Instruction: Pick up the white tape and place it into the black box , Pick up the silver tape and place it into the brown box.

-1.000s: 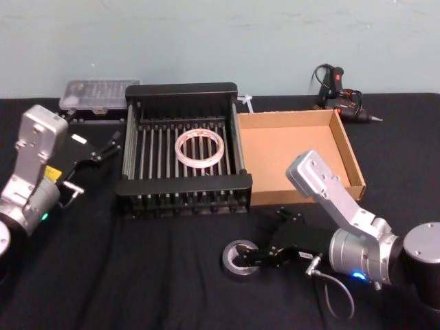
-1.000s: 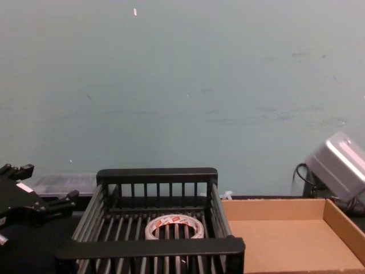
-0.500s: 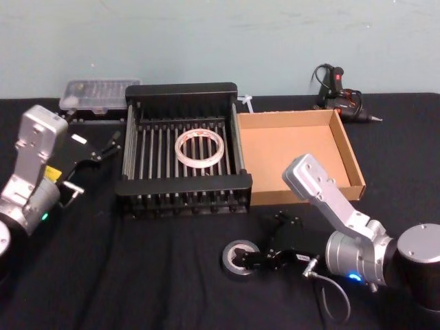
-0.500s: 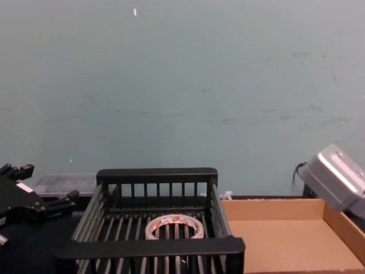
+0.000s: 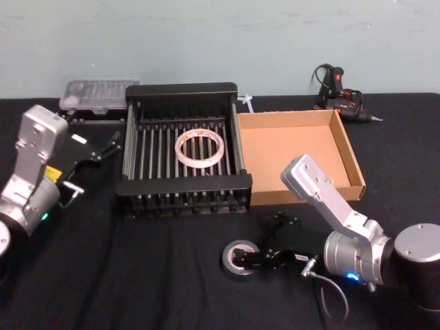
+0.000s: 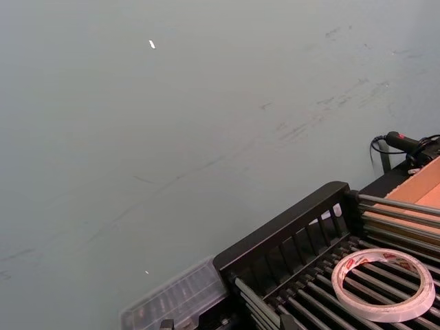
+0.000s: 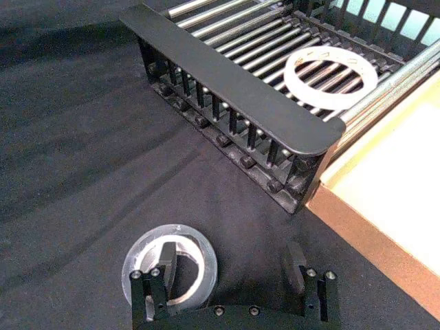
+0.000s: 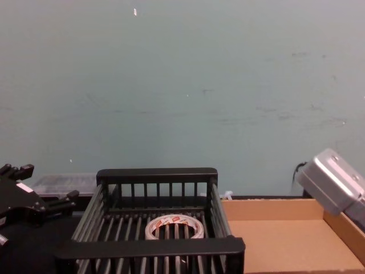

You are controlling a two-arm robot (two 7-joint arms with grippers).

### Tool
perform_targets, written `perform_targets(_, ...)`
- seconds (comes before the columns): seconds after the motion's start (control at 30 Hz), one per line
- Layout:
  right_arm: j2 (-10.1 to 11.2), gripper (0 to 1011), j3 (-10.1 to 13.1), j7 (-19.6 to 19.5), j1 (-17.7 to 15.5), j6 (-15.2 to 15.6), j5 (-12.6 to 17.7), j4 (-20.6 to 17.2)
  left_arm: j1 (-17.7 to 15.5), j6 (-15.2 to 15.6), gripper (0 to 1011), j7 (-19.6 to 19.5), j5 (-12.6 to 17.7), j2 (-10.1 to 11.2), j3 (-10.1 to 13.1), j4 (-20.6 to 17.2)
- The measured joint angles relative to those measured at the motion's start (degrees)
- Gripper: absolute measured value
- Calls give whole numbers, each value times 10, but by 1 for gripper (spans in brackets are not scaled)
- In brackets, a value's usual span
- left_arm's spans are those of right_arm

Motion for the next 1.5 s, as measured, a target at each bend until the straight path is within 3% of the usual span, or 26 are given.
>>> perform_targets(1.5, -1, 1002, 1, 0, 0, 1, 1, 2, 0, 0, 1001, 0, 0, 0, 0, 0)
